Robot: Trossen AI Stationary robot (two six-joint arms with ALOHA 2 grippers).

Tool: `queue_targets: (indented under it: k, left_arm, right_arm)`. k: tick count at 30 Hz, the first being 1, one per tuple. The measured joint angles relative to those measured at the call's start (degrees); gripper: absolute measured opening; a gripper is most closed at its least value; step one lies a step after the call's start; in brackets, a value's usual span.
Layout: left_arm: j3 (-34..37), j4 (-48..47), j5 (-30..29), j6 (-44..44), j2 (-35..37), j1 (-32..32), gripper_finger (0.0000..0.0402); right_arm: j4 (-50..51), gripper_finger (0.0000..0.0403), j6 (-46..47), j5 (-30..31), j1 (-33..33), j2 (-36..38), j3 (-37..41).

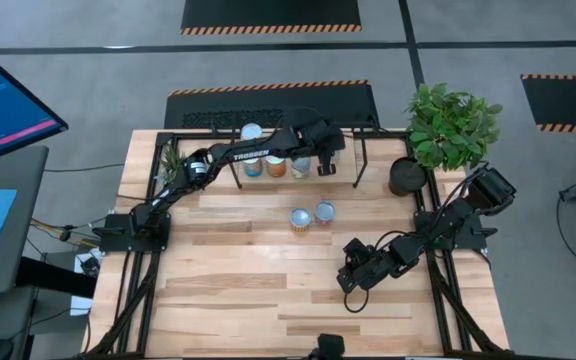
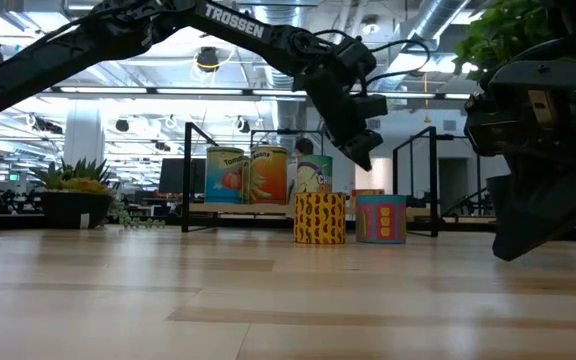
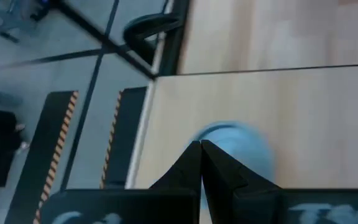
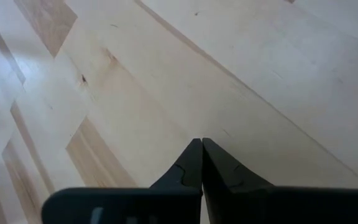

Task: Pick and place cans onto a shelf
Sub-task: Adjust the canned chicken soup on the shelf

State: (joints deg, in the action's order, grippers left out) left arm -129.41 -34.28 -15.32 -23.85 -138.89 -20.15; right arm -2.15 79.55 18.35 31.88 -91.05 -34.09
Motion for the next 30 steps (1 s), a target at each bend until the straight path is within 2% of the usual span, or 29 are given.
queue_targets:
  k: [5, 9, 12, 19, 23, 30]
  left_arm:
    - [-5.48, -11.37, 4.75, 4.53, -0.04, -0.65, 0.0]
    - [-4.65, -15.79, 8.96, 6.13, 3.68, 2.21, 0.0]
    - [-5.66, -20.88, 7.43, 5.79, 5.67, 4.76, 0.0]
    - [-5.35, -36.07, 8.46, 5.72, 8.06, 9.31, 0.0]
    - [-5.35, -37.09, 9.7, 4.67, 5.65, 9.6, 0.0]
    - [-5.29, -39.21, 4.21, 3.95, 1.33, 8.61, 0.0]
  right_arm:
    - [0.16, 0.0028, -0.13, 0.01, 0.0, 0.0, -0.02]
    - [0.82, 0.0024, -0.32, 0.0, -0.15, 0.0, -0.02]
    - [1.02, 0.0021, -0.48, 0.02, -0.15, -0.02, -0.02]
    - [1.62, 0.0023, -0.46, 0.02, -0.13, 0.0, -0.09]
    - [1.74, 0.0027, -0.47, 0.02, -0.13, 0.0, -0.09]
    - [1.74, 0.0022, -0.46, 0.0, -0.11, 0.0, -0.07]
